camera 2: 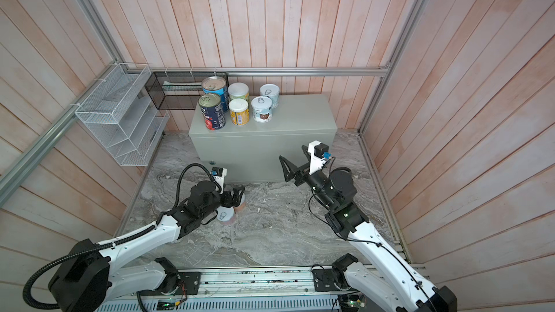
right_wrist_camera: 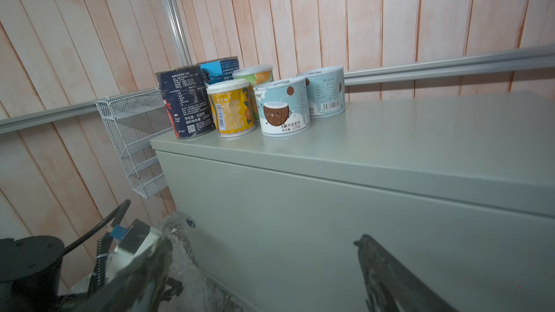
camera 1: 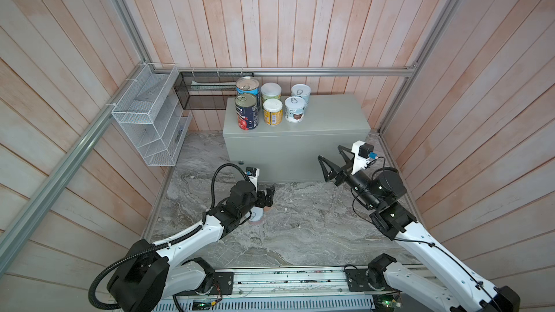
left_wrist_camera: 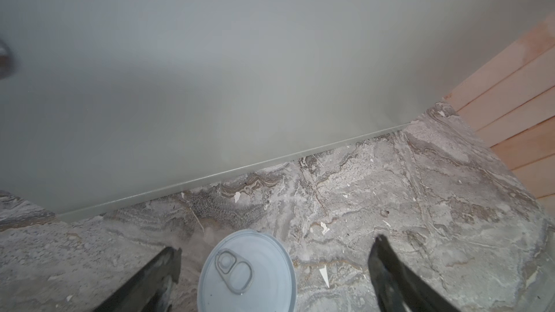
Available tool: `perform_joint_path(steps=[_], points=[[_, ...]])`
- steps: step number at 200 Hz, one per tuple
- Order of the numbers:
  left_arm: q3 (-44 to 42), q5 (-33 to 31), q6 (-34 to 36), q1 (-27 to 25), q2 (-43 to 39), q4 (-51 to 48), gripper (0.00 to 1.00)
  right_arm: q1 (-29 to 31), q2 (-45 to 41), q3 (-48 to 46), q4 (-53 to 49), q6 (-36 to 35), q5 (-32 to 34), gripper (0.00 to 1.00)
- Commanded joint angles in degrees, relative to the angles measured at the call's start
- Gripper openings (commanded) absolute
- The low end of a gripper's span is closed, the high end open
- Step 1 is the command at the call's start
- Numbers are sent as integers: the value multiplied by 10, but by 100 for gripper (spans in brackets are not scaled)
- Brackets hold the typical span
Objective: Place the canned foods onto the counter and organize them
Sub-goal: 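Lower the can beside the other cans and open the right gripper, then withdraw the right gripper while the left gripper lowers onto the orange-labelled floor can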
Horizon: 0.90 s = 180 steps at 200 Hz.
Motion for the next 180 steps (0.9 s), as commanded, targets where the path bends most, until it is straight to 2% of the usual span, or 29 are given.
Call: perform_joint_path(steps=[1,34,74,121,147,180], points=[[27,18,0,3,7,-20,100,1,-39,-60,-32,61,17,97],[42,6,0,3,18,-44,100,0,-84,-148,23,95,-2,97],[50,-21,18,4,63,-42,100,0,-71,-196,58,92,-26,97],[84,-27,27,2,153,-60,100,4,-58,-223,75,109,-19,96],[87,-3,23,3,170,-55,100,9,-47,-224,62,110,-10,96],[90,-5,23,1,189,-72,100,10,-36,-218,45,118,11,96]])
